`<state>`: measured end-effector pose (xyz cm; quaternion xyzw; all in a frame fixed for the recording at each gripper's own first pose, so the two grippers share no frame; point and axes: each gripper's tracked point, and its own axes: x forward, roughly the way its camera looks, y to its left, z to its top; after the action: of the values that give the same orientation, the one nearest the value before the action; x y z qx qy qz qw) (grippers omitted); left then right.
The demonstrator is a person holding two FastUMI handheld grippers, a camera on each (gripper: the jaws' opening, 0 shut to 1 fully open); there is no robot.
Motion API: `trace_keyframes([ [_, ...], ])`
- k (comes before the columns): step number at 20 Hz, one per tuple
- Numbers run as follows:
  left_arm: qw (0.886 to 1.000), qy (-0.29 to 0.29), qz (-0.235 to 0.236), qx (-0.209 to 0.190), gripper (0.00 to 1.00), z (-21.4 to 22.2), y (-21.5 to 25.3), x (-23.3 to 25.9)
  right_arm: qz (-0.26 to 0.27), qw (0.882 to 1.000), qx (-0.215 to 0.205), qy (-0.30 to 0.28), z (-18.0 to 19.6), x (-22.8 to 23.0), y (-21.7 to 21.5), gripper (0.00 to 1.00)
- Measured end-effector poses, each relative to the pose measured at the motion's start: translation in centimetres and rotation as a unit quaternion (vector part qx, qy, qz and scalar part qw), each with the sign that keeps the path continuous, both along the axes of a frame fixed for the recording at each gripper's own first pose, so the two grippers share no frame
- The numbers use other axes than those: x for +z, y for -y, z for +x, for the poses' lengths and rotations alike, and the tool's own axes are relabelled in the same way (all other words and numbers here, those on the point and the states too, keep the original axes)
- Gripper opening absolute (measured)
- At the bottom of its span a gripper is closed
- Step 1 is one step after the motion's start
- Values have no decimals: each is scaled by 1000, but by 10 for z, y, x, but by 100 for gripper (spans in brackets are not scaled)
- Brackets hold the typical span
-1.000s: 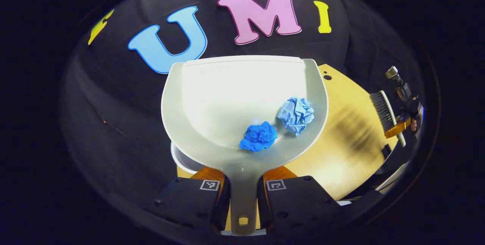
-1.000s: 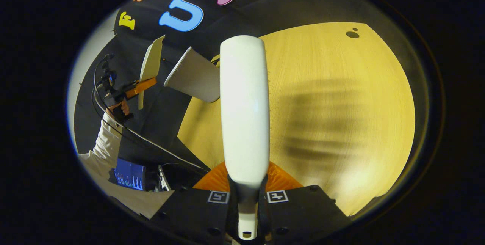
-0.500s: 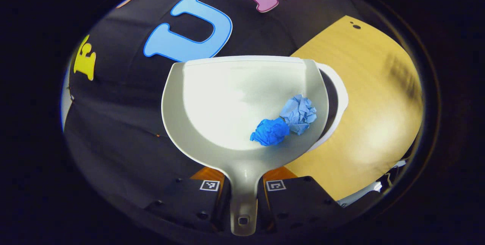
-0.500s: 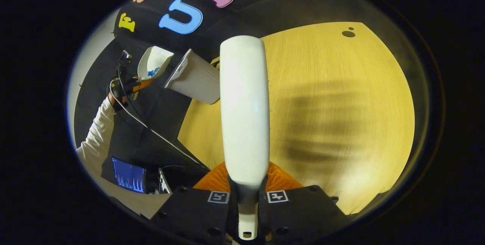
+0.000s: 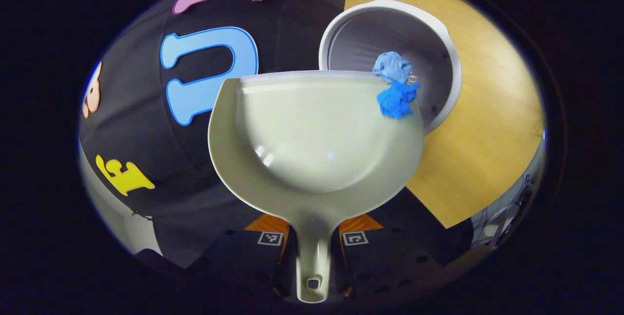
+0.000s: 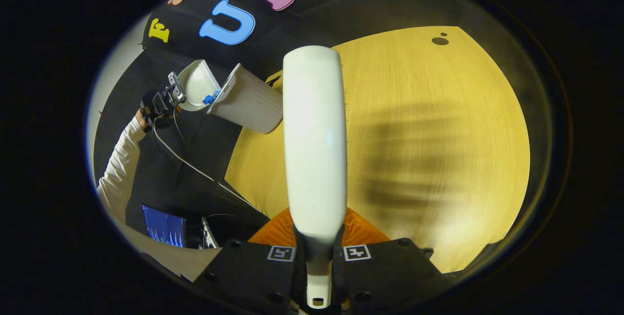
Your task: Pick up the small broom and dustpan from the desktop, sweep the trash into the dustpan with the broom, and then empty the trash into the garbage bin.
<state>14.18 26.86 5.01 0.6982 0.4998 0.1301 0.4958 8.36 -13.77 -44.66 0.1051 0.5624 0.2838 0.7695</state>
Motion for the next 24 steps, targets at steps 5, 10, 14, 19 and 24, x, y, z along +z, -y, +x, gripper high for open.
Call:
trace_keyframes([
  [5, 993, -11, 94, -68, 28, 4, -7, 12, -26, 1000, -1, 1, -4, -7, 7, 22],
  [10, 991, 96, 1, -93, 27, 7, -5, 10, -31, 999, -21, 1, -3, -7, 10, 22],
  [14, 963, 189, -165, -94, 26, 18, 8, -9, -30, 998, -61, 4, 12, 0, 7, 21],
  [19, 878, 252, -406, -39, 28, 39, 70, -45, -74, 994, -76, 35, 28, 15, -1, 22],
  [24, 796, 217, -562, 60, 28, 25, 164, -140, -72, 993, -85, 40, 34, 30, -35, 22],
])
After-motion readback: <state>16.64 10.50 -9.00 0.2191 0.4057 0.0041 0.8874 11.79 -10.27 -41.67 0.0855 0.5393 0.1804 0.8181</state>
